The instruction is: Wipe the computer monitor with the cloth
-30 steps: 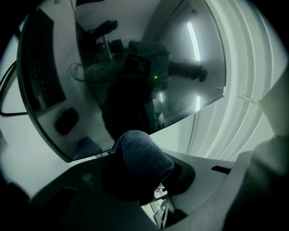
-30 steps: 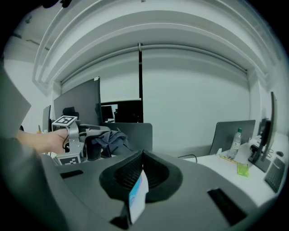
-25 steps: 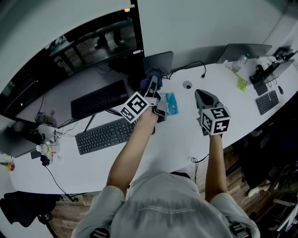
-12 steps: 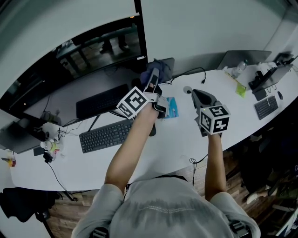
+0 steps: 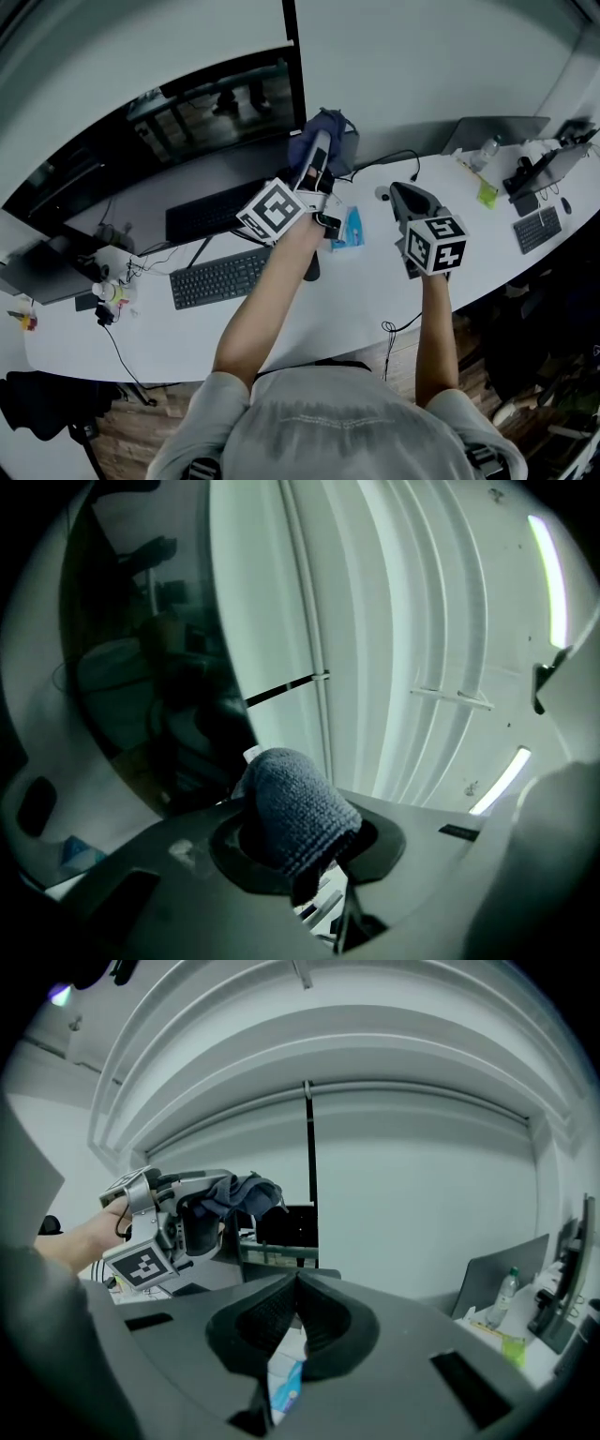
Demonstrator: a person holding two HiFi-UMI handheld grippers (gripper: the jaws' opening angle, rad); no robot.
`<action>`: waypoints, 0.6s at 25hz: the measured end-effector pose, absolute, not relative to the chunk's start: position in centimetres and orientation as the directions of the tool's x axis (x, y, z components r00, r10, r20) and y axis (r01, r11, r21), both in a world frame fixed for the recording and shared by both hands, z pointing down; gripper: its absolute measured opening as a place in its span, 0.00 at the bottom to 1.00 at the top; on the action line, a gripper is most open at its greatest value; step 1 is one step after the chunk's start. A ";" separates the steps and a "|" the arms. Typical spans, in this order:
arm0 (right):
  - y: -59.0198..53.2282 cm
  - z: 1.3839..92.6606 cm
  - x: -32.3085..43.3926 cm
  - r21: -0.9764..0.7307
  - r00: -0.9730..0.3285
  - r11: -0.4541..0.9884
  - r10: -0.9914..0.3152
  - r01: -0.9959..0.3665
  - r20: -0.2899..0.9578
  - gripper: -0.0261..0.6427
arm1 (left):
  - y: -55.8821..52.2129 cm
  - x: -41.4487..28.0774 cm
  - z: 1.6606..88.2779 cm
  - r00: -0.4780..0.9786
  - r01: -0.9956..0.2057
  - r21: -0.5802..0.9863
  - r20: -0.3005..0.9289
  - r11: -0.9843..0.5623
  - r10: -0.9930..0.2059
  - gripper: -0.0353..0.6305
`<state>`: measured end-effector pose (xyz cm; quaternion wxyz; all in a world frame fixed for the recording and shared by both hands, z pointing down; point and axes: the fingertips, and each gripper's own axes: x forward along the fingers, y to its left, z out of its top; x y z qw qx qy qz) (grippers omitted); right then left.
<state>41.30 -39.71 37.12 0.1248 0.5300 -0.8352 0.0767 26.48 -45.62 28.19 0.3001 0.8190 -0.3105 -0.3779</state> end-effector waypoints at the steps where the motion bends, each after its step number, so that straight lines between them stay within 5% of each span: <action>1: -39.8 36.8 41.2 0.002 -0.410 0.428 -0.867 -0.904 0.283 0.04 | -45.2 26.4 27.2 0.531 -0.299 0.694 -0.450 -0.655 -0.718 0.16; 5: -40.0 35.7 40.4 -0.001 -0.432 0.447 -0.864 -0.894 0.257 0.04 | -43.8 25.3 23.8 0.549 -0.506 0.484 -0.457 -0.714 -0.699 0.16; 9: -39.7 35.2 40.0 -0.019 -0.451 0.460 -0.860 -0.888 0.240 0.04 | -44.1 24.0 23.5 0.530 -0.775 0.207 -0.302 -0.597 -0.792 0.16; 15: -39.5 34.5 39.4 -0.094 -0.491 0.482 -0.851 -0.871 0.186 0.04 | -45.7 23.5 23.7 0.479 -0.876 -0.125 -0.099 -0.467 -0.872 0.16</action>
